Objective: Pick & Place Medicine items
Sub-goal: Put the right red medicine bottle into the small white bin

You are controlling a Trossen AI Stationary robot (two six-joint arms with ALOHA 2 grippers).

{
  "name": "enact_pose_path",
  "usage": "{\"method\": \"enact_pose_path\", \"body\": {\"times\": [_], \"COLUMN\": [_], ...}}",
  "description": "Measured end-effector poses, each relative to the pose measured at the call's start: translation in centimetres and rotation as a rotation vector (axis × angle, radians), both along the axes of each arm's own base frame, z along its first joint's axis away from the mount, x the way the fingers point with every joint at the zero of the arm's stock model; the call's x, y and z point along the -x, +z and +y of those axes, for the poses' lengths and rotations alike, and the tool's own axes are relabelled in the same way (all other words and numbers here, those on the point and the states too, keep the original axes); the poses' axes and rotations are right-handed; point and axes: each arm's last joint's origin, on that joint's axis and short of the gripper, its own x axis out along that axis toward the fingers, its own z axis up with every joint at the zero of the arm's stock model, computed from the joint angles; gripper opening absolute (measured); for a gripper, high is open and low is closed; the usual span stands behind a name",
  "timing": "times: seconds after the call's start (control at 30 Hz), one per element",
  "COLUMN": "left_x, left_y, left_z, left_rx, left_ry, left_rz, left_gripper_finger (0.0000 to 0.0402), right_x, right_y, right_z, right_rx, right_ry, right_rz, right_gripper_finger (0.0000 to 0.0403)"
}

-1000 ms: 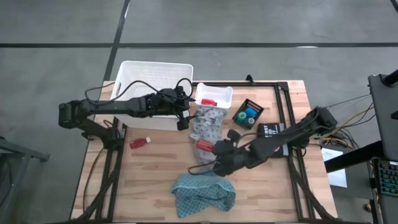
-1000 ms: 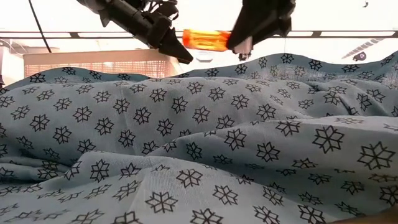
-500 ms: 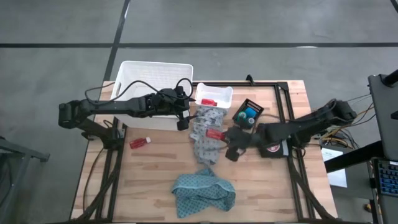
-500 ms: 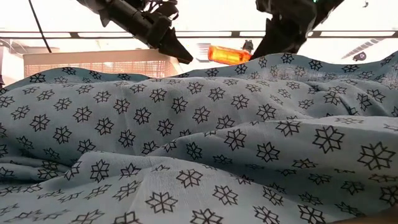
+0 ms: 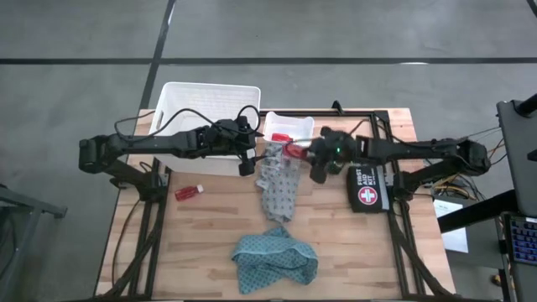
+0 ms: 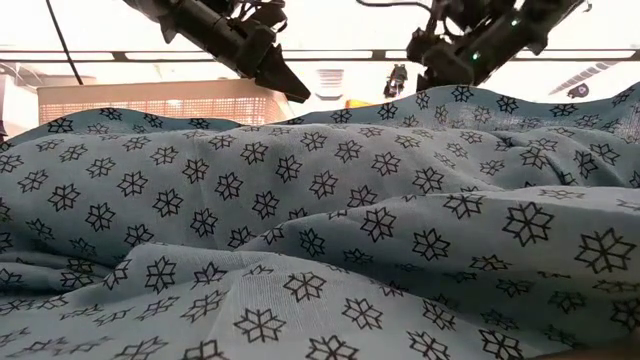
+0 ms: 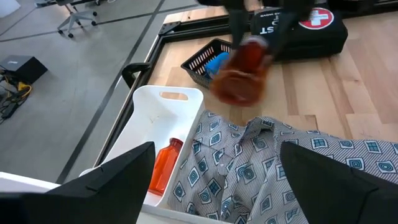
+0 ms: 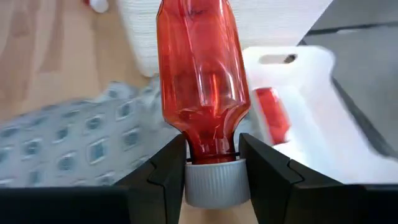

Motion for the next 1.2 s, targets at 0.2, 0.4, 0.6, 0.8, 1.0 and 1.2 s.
{"method": "enact_pose_path", "body": {"times": [0.2,0.4,0.6,0.8,1.0,1.2], "left_x": [0.0,0.0,0.0,0.0,0.0,0.0], "left_y": [0.0,0.0,0.0,0.0,0.0,0.0], "left_z": [0.0,0.0,0.0,0.0,0.0,0.0], "left_rx": [0.0,0.001,0.001,0.001,0.0,0.0], "left_ry": [0.0,0.0,0.0,0.0,0.0,0.0], "left_rz": [0.0,0.0,0.001,0.001,0.001,0.001], "left_gripper_finger": [0.0347,0.0348,0.0347,0.0347,0.0348,0.0348], "right_x": [1.1,1.9,1.2,-0.1,-0.5,-1.2], "right_y": [0.1,-0.5,-2.0,-3.3,-3.7,-3.3], "right_z": [-4.0,-6.7,-7.1,-8.0,-9.7,-12.7], "right_rx": [-0.047,-0.128,-0.179,-0.165,-0.113,-0.153], "right_ry": [0.047,0.033,0.012,0.002,-0.007,-0.053], "right_rz": [-0.03,-0.047,-0.01,-0.035,-0.027,0.012], "right_gripper_finger": [0.0134,0.0134,0.0134,0.0134,0.0134,0.0134]}}
